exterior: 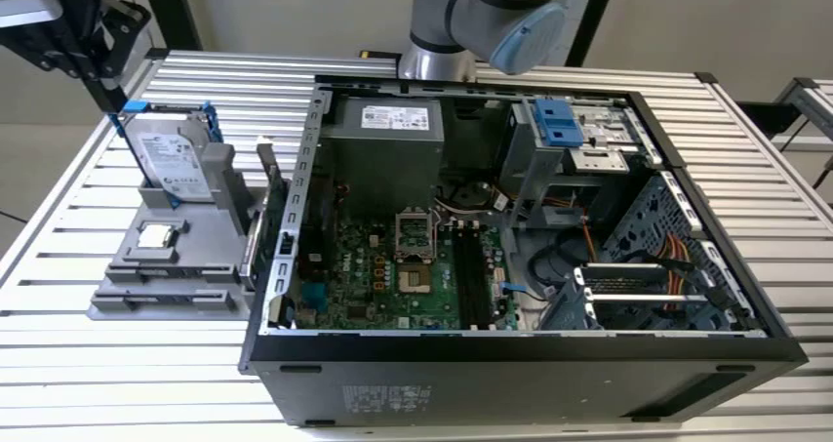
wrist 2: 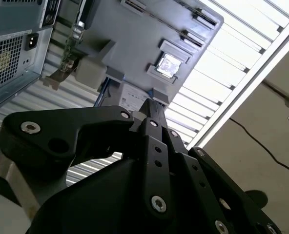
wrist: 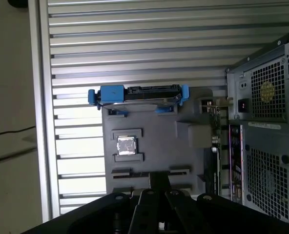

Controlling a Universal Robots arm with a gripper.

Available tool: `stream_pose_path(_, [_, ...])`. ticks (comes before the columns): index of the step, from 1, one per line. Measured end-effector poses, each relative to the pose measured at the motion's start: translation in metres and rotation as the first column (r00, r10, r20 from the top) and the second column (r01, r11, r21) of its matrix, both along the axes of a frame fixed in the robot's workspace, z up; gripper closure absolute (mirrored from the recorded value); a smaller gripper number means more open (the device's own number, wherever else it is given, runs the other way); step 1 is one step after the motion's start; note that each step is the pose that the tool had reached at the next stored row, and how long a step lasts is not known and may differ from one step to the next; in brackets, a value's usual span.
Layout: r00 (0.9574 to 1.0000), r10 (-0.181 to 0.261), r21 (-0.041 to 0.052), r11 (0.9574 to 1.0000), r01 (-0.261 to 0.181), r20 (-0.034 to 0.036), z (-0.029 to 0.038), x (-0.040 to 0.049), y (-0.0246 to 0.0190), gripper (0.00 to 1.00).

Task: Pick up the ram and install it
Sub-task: 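Reach for the ram, then pick up the ram and move it above insertion slot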

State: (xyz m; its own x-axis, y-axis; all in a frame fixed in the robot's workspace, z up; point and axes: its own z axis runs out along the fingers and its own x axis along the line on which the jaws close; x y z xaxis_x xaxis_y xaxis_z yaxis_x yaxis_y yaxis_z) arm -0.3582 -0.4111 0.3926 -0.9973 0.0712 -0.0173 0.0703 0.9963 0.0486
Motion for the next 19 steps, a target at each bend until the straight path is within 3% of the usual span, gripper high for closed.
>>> stream_pose_path(11, [1.0000,0.000,0.0000,1.0000,0.000,-0.0003,0.0000,-0.0048,-0.0001,1.00])
stream_pose_path(19, [1.0000,0.000,0.0000,1.0000,0.000,-0.0003,-0.0001,-0.0049,-0.0036,1.00])
